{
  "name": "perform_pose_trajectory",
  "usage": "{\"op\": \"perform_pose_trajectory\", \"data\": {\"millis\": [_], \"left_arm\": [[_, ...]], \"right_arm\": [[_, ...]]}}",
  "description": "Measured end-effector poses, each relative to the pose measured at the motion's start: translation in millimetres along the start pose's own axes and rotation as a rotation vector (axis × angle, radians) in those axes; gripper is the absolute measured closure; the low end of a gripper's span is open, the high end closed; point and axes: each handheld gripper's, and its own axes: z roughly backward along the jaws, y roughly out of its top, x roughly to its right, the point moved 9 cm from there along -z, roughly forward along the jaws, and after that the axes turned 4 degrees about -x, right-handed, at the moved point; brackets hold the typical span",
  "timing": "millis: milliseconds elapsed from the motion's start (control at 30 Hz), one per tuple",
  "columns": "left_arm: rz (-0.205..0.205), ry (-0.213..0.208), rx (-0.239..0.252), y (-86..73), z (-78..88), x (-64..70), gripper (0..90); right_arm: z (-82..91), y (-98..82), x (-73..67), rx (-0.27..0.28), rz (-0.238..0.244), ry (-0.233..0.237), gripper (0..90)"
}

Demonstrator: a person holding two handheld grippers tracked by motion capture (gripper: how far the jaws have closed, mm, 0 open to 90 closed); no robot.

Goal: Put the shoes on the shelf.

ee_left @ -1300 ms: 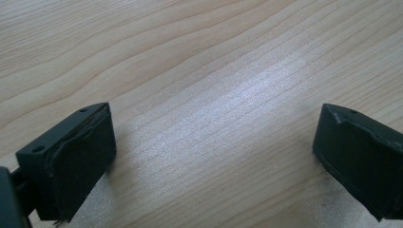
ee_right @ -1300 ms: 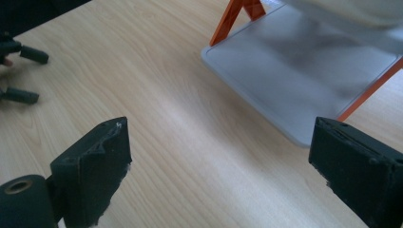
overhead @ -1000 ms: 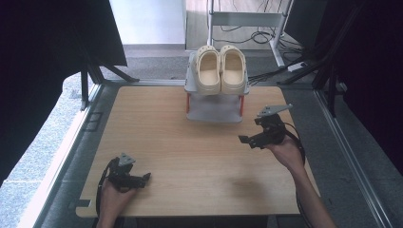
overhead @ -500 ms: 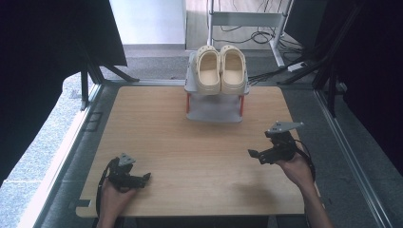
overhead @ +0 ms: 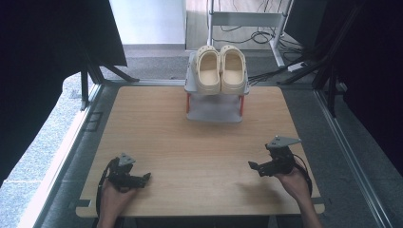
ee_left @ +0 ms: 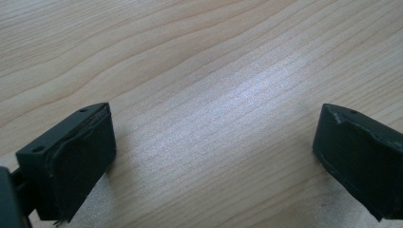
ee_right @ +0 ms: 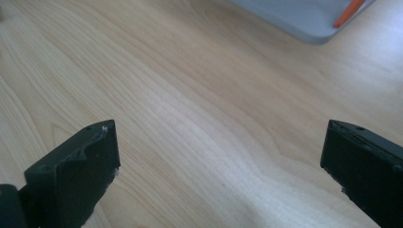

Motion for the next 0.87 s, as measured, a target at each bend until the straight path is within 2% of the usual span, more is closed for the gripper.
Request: {"op": "perform_pose_trajectory", "data": {"millis": [367,500,567,667,700,867], "left_arm": [[0.002,0.002,0.000,0.0,0.0,0.1,0.5],[0.003,0.002,0.000,0.0,0.0,0.1,0.5],[0.003,0.003,0.000,0.0,0.0,0.2,0.4],[0.004,0.003,-0.001,-0.1,0.0,0.2,0.4],[0.004,0.003,0.000,-0.1,0.0,0.2,0.4],[0.007,0.006,-0.002,-0.1,-0.1,0.3,0.2]], "right_arm": [[-29.7,-34.6,-2.4,-0.012,-0.039,0.003,0.0],[-38.5,-45.7,0.0,-0.023,-0.054,-0.013,0.0],[-41.5,-49.6,0.5,-0.029,-0.056,-0.022,0.0],[-44.1,-54.2,0.6,-0.082,-0.040,-0.047,0.0],[-44.8,-54.2,0.5,-0.085,-0.033,-0.059,0.0],[-44.6,-54.9,-0.3,-0.085,-0.037,-0.056,0.0]]}}
